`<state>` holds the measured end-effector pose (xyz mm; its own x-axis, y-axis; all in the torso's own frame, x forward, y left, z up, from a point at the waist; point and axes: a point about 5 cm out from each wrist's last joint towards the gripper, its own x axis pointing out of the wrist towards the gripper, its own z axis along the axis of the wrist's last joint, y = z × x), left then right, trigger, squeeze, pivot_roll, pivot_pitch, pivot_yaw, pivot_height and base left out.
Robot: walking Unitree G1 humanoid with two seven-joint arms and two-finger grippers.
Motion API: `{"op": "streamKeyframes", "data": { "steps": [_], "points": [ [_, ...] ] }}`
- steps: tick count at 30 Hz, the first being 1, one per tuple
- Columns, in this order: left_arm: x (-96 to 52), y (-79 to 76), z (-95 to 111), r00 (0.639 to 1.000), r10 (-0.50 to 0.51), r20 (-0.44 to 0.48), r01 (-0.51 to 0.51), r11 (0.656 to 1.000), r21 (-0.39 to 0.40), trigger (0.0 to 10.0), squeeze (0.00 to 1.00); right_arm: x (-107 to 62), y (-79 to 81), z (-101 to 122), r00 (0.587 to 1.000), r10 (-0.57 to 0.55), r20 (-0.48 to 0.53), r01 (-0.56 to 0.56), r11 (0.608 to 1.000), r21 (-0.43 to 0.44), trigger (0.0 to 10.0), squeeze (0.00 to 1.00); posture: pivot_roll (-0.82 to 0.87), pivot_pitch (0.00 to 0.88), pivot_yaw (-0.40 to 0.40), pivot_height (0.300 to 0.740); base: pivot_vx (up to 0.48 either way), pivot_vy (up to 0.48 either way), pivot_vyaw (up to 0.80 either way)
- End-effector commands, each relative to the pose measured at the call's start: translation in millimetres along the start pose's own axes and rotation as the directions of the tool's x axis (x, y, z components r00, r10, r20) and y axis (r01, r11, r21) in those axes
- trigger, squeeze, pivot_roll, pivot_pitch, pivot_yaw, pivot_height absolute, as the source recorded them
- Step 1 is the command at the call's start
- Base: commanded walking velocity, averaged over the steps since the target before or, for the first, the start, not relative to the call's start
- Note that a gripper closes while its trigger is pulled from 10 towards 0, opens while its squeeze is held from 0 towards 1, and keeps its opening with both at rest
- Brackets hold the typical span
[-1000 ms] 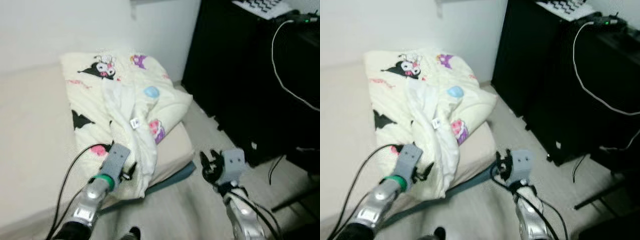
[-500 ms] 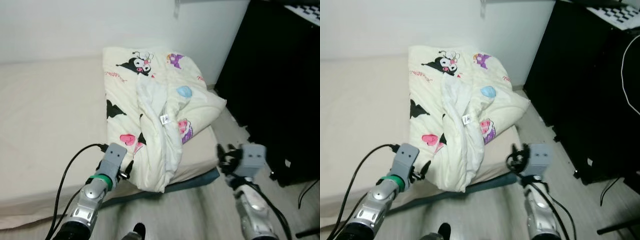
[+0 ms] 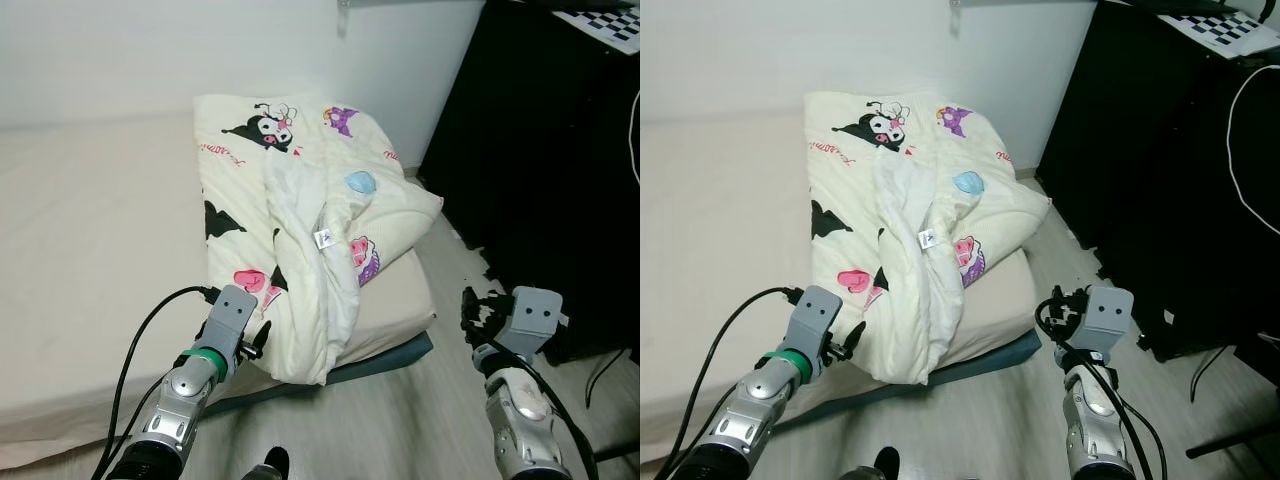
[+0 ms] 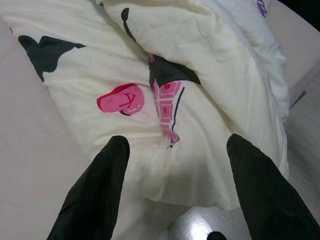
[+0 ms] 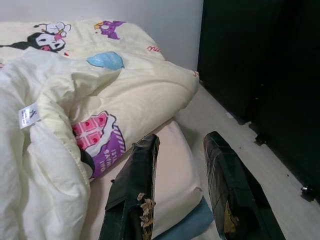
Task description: Clean up the room
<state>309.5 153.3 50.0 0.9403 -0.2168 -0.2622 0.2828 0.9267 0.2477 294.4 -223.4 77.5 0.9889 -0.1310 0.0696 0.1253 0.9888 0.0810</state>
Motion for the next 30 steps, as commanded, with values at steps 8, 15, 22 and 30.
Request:
{"op": "streamKeyframes", "data": {
  "steps": [8, 15, 22, 30],
  "points": [
    [-2.1, -1.4, -8.2, 1.0, -0.004, -0.03, 0.004, 1.0, -0.004, 10.0, 0.0, -4.6, 2.5, -4.5, 1.0, 0.014, -0.007, -0.014, 1.0, -0.01, 10.0, 0.0, -0.01, 0.118, 0.015, 0.68, 0.0, 0.0, 0.0],
    [-2.6, -0.9, -8.2, 1.0, -0.003, -0.028, 0.003, 1.0, -0.005, 10.0, 0.0, -4.8, 1.8, -4.3, 1.0, 0.012, -0.005, -0.012, 1.0, -0.011, 10.0, 0.0, -0.01, 0.118, 0.015, 0.665, 0.0, 0.0, 0.0],
    [-2.7, -1.1, -8.0, 1.0, -0.002, -0.027, 0.002, 1.0, -0.004, 10.0, 0.0, -5.3, 2.7, -5.8, 1.0, 0.018, -0.011, -0.018, 1.0, -0.007, 10.0, 0.0, 0.0, 0.12, 0.014, 0.64, 0.0, 0.0, 0.0],
    [-2.5, -1.0, -8.1, 1.0, -0.002, -0.028, 0.002, 1.0, -0.003, 10.0, 0.0, -4.9, 4.3, -5.9, 1.0, 0.029, -0.011, -0.029, 1.0, -0.007, 10.0, 0.0, 0.0, 0.12, 0.014, 0.61, 0.0, 0.0, 0.0]
  ]
}}
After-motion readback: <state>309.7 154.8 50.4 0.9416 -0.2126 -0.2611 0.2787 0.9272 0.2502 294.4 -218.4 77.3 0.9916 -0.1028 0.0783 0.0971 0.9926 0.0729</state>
